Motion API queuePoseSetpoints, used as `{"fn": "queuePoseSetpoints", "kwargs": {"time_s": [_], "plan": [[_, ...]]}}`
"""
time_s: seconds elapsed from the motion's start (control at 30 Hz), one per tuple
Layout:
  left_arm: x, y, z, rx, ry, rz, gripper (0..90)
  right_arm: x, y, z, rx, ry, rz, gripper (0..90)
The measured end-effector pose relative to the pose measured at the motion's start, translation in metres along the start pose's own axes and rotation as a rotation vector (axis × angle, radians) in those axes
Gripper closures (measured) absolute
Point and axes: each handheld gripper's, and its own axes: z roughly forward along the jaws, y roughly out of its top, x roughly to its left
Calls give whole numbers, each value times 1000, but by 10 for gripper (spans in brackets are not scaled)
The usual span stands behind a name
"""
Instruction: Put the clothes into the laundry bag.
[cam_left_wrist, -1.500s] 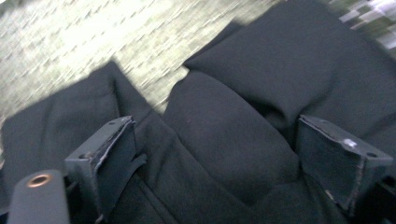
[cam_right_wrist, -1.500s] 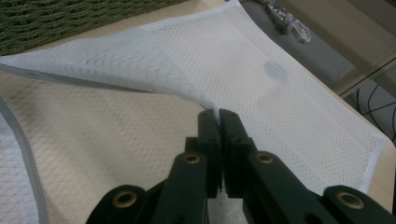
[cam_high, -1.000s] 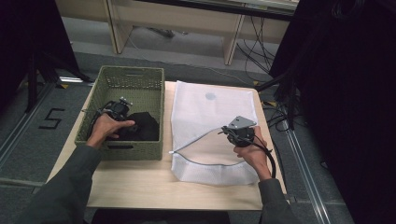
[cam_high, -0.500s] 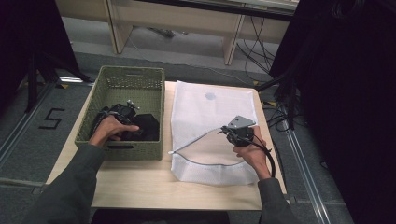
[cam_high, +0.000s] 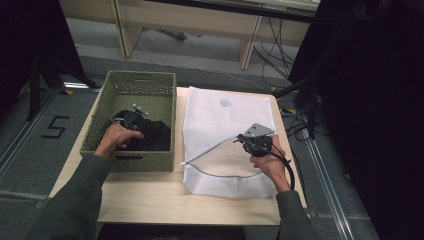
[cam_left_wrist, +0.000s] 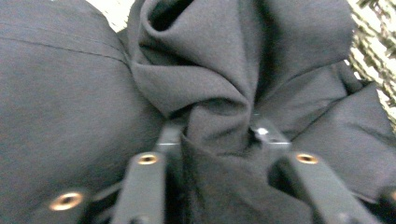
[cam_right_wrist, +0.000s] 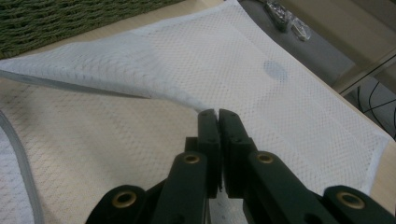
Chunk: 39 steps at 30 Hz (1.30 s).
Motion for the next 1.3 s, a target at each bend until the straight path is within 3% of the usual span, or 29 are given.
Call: {"fn": "queuePoseSetpoints", "kwargs": {"time_s": [0.13, 0.2, 0.23, 0.27, 0.3, 0.4, 0.43, 0.47, 0.5, 0.53, 0.57, 0.6, 0.63, 0.67, 0.7, 0.83, 0.93, 1.0, 1.03, 1.07, 1.1, 1.17, 1.23, 1.27, 1.3], "plan": [[-6, 2, -13, -37, 37, 36, 723, 1, -1, 0, -7, -1, 8, 900], [-7, 3, -17, -48, 39, 34, 732, 0, 0, -1, -4, 2, 6, 900], [-8, 5, -22, -49, 34, 53, 732, 0, 0, -1, -1, 2, 7, 900], [-11, 7, -28, -69, 41, 63, 735, 0, -1, -1, -11, -3, 8, 900], [-18, 11, -41, -118, 45, 66, 740, 1, -1, -2, -5, 3, 31, 900], [-24, 15, -54, -147, 62, 82, 747, 0, -1, -2, 1, 5, 25, 900], [-28, 19, -65, -176, 67, 84, 747, 2, -2, -3, 4, 12, 24, 900], [-28, 19, -65, -176, 67, 84, 752, 3, -3, -4, 14, 44, 18, 885], [-31, 21, -72, -210, 74, 84, 754, 5, -4, -3, 39, 90, 37, 868], [-31, 21, -72, -210, 74, 84, 755, 5, -4, -3, 39, 90, 37, 868], [-34, 22, -78, -239, 81, 83, 756, 8, -10, 0, 49, 100, 36, 786], [-34, 22, -78, -239, 81, 83, 756, 8, -10, 0, 49, 100, 36, 786], [-34, 22, -85, -263, 68, 74, 756, 13, -15, 4, 98, 155, 46, 706], [-34, 22, -85, -263, 68, 74, 756, 13, -15, 4, 98, 155, 46, 706], [-33, 23, -90, -274, 68, 74, 756, 19, -22, 9, 136, 193, 71, 602], [-32, 22, -110, -339, 50, 47, 756, 29, -31, 18, 199, 235, 66, 503], [-33, 23, -117, -349, 48, 49, 756, 33, -35, 25, 233, 228, 29, 450], [-35, 23, -122, -355, 51, 55, 756, 34, -37, 27, 252, 229, 34, 451], [-38, 24, -127, -361, 56, 57, 756, 34, -41, 35, 265, 217, -10, 470], [-38, 24, -127, -361, 56, 57, 756, 34, -41, 35, 265, 217, -10, 470], [-40, 26, -131, -368, 59, 56, 756, 32, -44, 40, 309, 225, 6, 533], [-42, 27, -134, -372, 55, 61, 756, 31, -45, 42, 312, 219, 4, 579], [-46, 28, -141, -385, 46, 62, 756, 28, -47, 47, 317, 229, 2, 788], [-46, 28, -141, -385, 46, 62, 757, 28, -47, 47, 317, 229, 2, 788], [-50, 29, -148, -407, 38, 69, 757, 27, -46, 48, 320, 232, -14, 863]]}}
